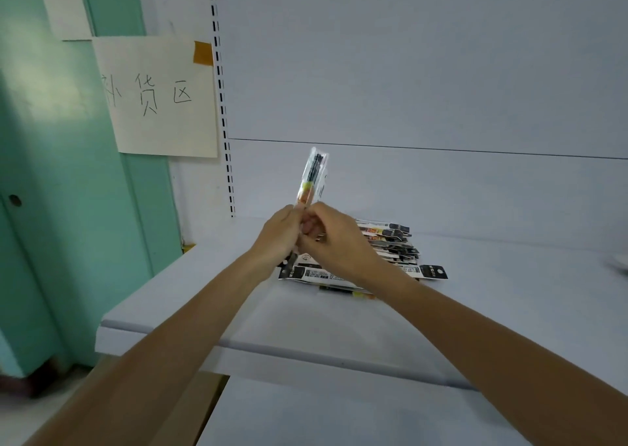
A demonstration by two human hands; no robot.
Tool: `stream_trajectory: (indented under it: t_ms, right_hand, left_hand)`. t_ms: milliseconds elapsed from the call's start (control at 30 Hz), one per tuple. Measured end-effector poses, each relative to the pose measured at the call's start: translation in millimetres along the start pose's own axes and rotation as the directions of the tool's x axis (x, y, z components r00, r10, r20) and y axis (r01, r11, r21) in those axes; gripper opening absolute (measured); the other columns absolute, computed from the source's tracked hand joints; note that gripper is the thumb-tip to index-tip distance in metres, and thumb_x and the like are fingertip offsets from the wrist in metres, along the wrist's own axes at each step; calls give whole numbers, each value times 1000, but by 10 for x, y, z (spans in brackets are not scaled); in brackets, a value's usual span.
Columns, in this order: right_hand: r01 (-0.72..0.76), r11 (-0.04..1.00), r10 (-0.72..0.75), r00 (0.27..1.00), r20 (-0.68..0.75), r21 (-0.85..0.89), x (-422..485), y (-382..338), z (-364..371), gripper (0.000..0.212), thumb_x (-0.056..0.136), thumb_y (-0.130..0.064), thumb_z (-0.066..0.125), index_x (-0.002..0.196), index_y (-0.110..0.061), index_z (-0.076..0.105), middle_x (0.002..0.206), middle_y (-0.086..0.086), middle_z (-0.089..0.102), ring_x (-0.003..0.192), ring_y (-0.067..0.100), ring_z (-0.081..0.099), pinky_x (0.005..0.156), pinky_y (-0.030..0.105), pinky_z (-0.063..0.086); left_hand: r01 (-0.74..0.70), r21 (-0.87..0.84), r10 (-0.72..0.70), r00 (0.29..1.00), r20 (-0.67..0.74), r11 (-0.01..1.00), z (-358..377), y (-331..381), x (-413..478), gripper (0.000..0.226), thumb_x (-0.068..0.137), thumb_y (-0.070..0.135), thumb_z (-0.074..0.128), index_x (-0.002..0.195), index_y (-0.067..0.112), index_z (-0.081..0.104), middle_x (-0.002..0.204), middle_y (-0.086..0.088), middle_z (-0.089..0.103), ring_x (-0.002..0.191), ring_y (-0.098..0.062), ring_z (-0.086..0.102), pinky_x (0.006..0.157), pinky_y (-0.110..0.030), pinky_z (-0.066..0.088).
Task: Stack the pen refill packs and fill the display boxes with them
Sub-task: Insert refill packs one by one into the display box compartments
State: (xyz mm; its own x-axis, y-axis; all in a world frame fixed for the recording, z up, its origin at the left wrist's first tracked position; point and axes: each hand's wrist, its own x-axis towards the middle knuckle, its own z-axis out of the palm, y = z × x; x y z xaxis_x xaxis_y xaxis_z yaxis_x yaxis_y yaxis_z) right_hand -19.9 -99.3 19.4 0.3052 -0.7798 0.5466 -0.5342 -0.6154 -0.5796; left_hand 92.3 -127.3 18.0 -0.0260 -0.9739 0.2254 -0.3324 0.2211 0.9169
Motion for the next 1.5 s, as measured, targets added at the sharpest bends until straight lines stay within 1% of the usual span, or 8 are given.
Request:
stream_trajectory:
  t_ms: [133, 233, 300, 467, 633, 900, 1167, 1500]
  right_hand:
    - [-16, 998, 5, 979, 203, 53, -115, 4, -119, 20, 84, -2, 54, 76, -12, 69, 87, 1, 70, 88, 13, 64, 86, 29, 49]
    - [-164, 972, 163, 986, 17, 167, -126, 52, -335, 29, 82, 3, 51, 68, -17, 67, 73, -4, 68, 75, 18, 63, 78, 39, 53]
    - [-229, 947, 273, 943, -191, 224, -88, 143, -517, 19, 86, -2, 54, 83, -19, 62, 83, -1, 65, 77, 19, 62, 72, 36, 55]
    - [-358, 786, 429, 903, -28, 504, -107, 209, -675, 39, 88, -30, 59, 124, -36, 46, 107, 11, 60, 92, 23, 66, 81, 42, 56]
    - [-270, 825, 411, 890, -199, 497, -298, 263, -695, 17, 88, -37, 57, 96, -23, 63, 84, 3, 63, 80, 19, 66, 74, 35, 56]
    - [-402, 821, 533, 795, -290, 405, -744, 455, -1148, 22, 83, -11, 60, 62, -16, 62, 86, 16, 65, 84, 30, 61, 83, 45, 50]
    - [-406, 912, 340, 828, -446, -58, -1529, 764, -2347, 28, 96, -32, 46, 103, -14, 66, 99, -9, 60, 91, 5, 52, 69, 0, 36]
    - [-387, 525, 242, 922, -304, -758, -3085, 1683, -4411, 31, 93, -33, 49, 111, -14, 65, 113, 5, 66, 106, 27, 56, 89, 37, 39]
  left_hand:
    - [-7, -85, 23, 982, 190, 996, -146, -55, -69, 31, 99, 26, 39, 88, 6, 59, 83, -11, 60, 78, -23, 56, 74, -31, 44]
    - [4, -70, 16, 961, 275, 998, -194, -118, -155, 23, 99, 19, 40, 111, 11, 58, 86, -5, 66, 66, -15, 60, 64, -29, 49]
    - [-51, 29, 43, 972, 233, 998, -188, -88, -205, 23, 99, 21, 39, 116, 15, 54, 88, -1, 67, 65, -10, 62, 57, -21, 51]
    - [-334, 414, 213, 926, 311, 846, 10, 62, -365, 15, 97, 34, 40, 88, 26, 49, 89, 1, 66, 63, -11, 65, 53, -26, 50]
    - [-461, 633, 349, 887, 304, 621, 202, 69, -366, 33, 98, 39, 33, 126, 23, 37, 92, 1, 65, 73, -15, 61, 60, -32, 46]
    - [-623, 497, 382, 774, 506, 604, 726, 227, -560, 26, 97, 30, 42, 121, 19, 45, 88, -1, 59, 75, -21, 54, 63, -35, 42]
    - [-709, 578, 512, 699, 499, 405, 1746, 619, -699, 29, 100, 33, 30, 126, 25, 38, 105, 1, 60, 96, -26, 57, 73, -35, 43]
    - [-722, 569, 631, 663, 404, 393, 3445, 1107, -1087, 35, 100, 33, 30, 133, 35, 42, 96, 3, 52, 91, -18, 55, 67, -24, 32]
